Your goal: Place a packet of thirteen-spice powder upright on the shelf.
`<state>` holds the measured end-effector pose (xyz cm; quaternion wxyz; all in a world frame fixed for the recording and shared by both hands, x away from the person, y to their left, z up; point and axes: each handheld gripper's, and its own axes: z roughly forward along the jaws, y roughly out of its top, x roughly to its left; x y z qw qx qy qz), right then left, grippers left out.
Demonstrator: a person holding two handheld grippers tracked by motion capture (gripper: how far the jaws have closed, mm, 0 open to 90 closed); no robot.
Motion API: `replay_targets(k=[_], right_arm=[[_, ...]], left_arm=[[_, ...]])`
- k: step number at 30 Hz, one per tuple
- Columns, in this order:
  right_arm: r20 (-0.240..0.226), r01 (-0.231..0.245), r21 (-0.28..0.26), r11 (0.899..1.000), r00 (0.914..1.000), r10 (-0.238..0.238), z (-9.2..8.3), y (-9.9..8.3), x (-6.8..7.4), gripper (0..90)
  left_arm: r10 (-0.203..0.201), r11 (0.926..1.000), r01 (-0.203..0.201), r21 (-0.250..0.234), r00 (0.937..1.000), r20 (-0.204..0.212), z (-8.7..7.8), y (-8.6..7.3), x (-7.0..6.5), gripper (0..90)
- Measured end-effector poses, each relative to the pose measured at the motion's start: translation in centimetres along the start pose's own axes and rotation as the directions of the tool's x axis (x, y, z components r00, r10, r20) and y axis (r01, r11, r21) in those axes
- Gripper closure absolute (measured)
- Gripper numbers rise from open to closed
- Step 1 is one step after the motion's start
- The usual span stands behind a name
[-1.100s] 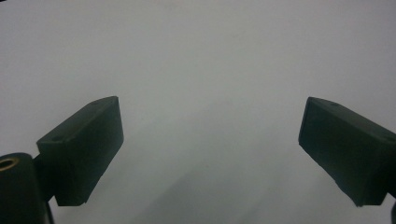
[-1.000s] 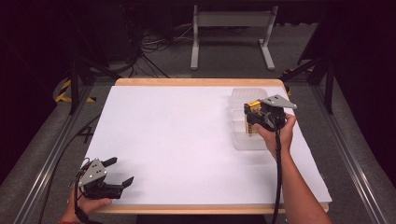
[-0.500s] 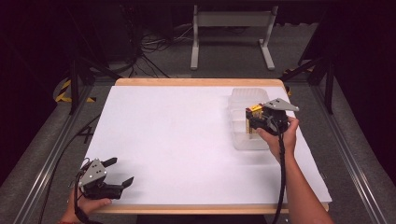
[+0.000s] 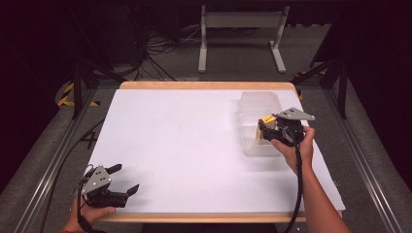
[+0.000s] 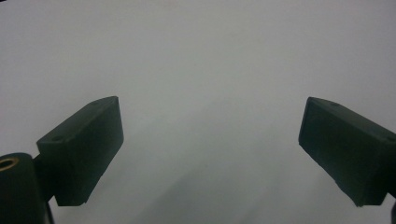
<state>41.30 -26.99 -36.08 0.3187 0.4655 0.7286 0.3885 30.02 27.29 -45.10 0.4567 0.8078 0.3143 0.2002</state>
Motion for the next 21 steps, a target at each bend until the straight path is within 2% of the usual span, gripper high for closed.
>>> replay_targets(k=[17,21], right_arm=[[-0.013,0.022,0.018,1.000,0.9997,-0.022,-0.79,-0.76,-0.37,28.5],[-0.020,0.039,0.026,0.999,0.9990,-0.039,-0.87,-0.88,-0.38,27.2]], left_arm=[[0.002,1.0000,-0.002,0.001,1.0000,-0.001,0.04,0.02,-0.03,7.1],[0.000,1.0000,0.000,0.003,1.0000,-0.001,0.05,0.02,-0.03,7.1]])
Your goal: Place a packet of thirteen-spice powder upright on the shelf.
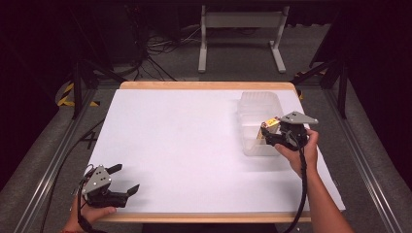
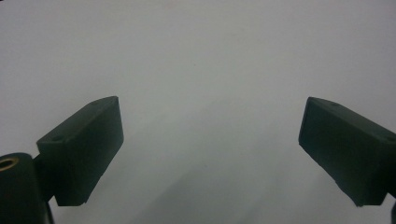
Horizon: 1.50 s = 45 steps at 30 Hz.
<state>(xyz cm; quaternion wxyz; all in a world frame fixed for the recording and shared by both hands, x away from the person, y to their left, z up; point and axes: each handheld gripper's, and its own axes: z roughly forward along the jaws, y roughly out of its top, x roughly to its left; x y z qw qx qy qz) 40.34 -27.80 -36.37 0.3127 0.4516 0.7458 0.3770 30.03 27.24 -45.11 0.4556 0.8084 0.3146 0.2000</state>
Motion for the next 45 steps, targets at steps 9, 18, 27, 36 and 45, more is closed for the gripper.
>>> replay_targets(k=[9,18,27,36,45], right_arm=[[-0.012,0.028,0.010,1.000,0.9996,-0.028,-0.6,-0.1,0.0,25.5],[-0.029,0.051,0.009,0.999,0.9983,-0.051,-1.7,-0.2,0.0,24.2],[-0.039,0.087,0.010,0.996,0.9955,-0.086,-3.0,-0.5,0.1,24.0],[-0.059,0.128,0.004,0.992,0.9901,-0.127,-4.4,-1.2,0.2,23.7],[-0.082,0.193,0.010,0.981,0.9781,-0.192,-5.8,-2.3,0.5,21.9]], left_arm=[[0.001,1.0000,-0.001,0.000,1.0000,0.000,0.0,0.0,0.0,7.1],[0.002,1.0000,-0.002,0.001,1.0000,-0.001,0.0,0.0,0.0,7.2],[0.001,1.0000,-0.001,0.000,1.0000,-0.002,0.0,0.0,0.0,7.3],[0.001,1.0000,-0.001,0.001,1.0000,-0.003,-0.1,0.0,0.0,7.3],[0.001,1.0000,-0.001,0.001,1.0000,-0.001,-0.1,0.0,0.0,7.3]])
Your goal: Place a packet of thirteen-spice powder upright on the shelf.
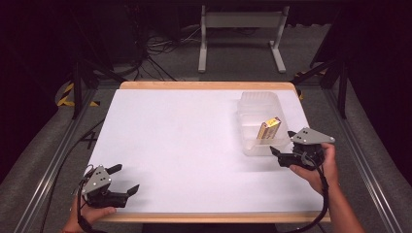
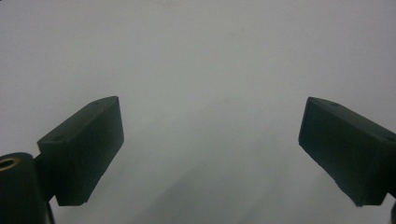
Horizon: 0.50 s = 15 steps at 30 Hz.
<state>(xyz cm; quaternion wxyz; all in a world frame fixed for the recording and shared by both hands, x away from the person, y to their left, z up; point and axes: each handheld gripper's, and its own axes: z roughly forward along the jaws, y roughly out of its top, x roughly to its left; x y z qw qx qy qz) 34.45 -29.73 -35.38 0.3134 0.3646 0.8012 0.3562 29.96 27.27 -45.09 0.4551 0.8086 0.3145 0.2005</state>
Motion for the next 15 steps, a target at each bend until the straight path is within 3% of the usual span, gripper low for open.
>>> replay_targets(k=[15], right_arm=[[-0.012,0.041,0.035,0.999,0.9991,-0.041,-0.5,-2.8,0.8,20.7]], left_arm=[[-0.005,1.0000,0.005,0.001,1.0000,0.000,0.0,0.0,0.0,7.3]])
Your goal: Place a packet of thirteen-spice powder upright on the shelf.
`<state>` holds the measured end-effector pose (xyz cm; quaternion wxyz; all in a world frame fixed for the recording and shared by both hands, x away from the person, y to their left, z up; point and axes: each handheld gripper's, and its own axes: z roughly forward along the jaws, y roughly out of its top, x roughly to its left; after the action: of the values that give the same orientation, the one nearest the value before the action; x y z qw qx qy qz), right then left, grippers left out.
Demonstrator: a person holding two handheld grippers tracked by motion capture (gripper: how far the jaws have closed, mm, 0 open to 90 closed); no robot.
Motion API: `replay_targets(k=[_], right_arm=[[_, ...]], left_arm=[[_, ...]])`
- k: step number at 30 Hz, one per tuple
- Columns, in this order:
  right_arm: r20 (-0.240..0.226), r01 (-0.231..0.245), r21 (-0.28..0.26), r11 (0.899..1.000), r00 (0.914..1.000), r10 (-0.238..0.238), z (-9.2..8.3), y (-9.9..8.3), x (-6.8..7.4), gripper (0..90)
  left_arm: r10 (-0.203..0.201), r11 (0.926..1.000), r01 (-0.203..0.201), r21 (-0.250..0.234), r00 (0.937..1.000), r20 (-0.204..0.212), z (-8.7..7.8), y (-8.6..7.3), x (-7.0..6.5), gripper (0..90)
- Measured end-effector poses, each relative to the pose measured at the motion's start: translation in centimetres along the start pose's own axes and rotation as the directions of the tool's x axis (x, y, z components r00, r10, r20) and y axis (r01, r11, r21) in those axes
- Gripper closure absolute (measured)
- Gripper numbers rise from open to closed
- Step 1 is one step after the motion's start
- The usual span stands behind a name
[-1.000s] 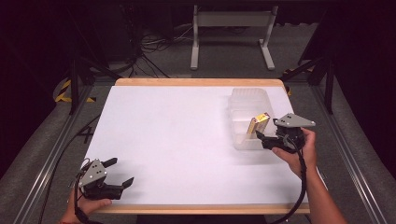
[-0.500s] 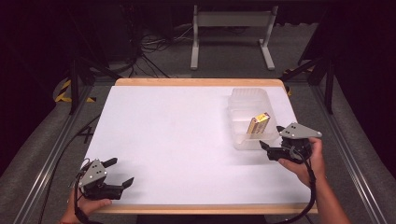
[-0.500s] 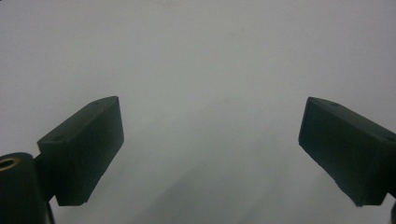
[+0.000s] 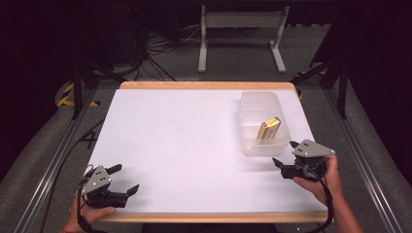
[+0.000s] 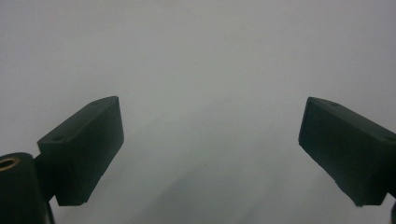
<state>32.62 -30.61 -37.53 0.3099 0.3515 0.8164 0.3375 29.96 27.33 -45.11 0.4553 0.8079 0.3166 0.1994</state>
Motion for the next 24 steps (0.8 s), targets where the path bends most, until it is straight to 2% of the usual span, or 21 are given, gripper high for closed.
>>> replay_targets(k=[5,14,15,17,24], right_arm=[[0.012,0.024,0.031,0.999,0.9996,-0.025,0.2,-1.0,0.2,18.6],[0.014,0.026,0.030,0.999,0.9996,-0.026,0.5,-3.8,0.3,15.4],[0.021,0.016,0.033,0.999,0.9996,-0.017,0.5,-4.6,0.2,14.9],[0.024,0.013,0.032,0.999,0.9996,-0.014,0.5,-4.9,0.1,14.4],[0.043,-0.052,0.035,0.998,0.9978,0.050,0.1,-7.5,-0.4,12.9]], left_arm=[[-0.003,1.0000,0.003,-0.008,1.0000,-0.005,-0.1,0.0,0.1,7.3],[-0.006,0.9999,0.006,-0.008,1.0000,-0.006,-0.1,0.0,0.2,7.2],[-0.008,0.9999,0.008,-0.007,0.9999,-0.007,-0.1,0.0,0.2,7.3],[-0.009,0.9999,0.009,-0.007,0.9999,-0.007,-0.1,0.0,0.2,7.2],[-0.010,0.9999,0.010,-0.006,0.9999,-0.004,0.0,0.0,0.2,7.2]])
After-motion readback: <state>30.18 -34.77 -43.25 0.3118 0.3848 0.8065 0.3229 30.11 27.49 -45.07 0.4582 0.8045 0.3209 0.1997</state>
